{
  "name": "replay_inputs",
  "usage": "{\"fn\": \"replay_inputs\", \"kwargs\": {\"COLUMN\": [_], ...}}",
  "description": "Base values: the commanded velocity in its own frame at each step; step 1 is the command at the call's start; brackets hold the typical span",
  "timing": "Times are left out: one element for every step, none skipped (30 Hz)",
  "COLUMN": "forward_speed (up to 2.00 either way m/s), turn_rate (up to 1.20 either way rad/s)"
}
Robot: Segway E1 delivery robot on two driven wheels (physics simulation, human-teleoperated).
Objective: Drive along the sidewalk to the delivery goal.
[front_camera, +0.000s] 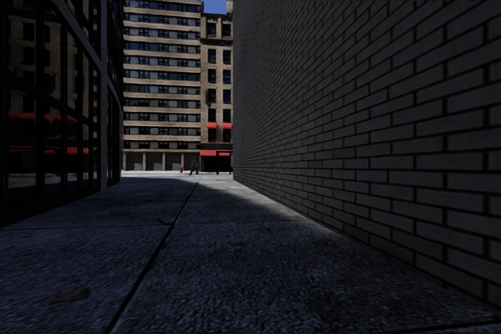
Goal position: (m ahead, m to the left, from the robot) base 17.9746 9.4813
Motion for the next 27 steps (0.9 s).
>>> {"fn": "replay_inputs", "kwargs": {"forward_speed": [2.00,2.00,2.00,2.00,2.00,2.00,2.00,2.00,2.00,2.00,2.00,2.00,2.00,2.00,2.00,2.00,2.00,2.00,2.00,2.00,2.00,2.00,2.00,2.00,2.00,2.00,2.00], "turn_rate": [0.53,0.53,0.53,0.53,0.53,0.53,0.53,0.53,0.53,0.53,0.53,0.53,0.53,0.53,0.53,0.53,0.51,0.00,0.00,0.00,0.00,0.00,0.00,0.00,0.00,0.00,0.00]}}
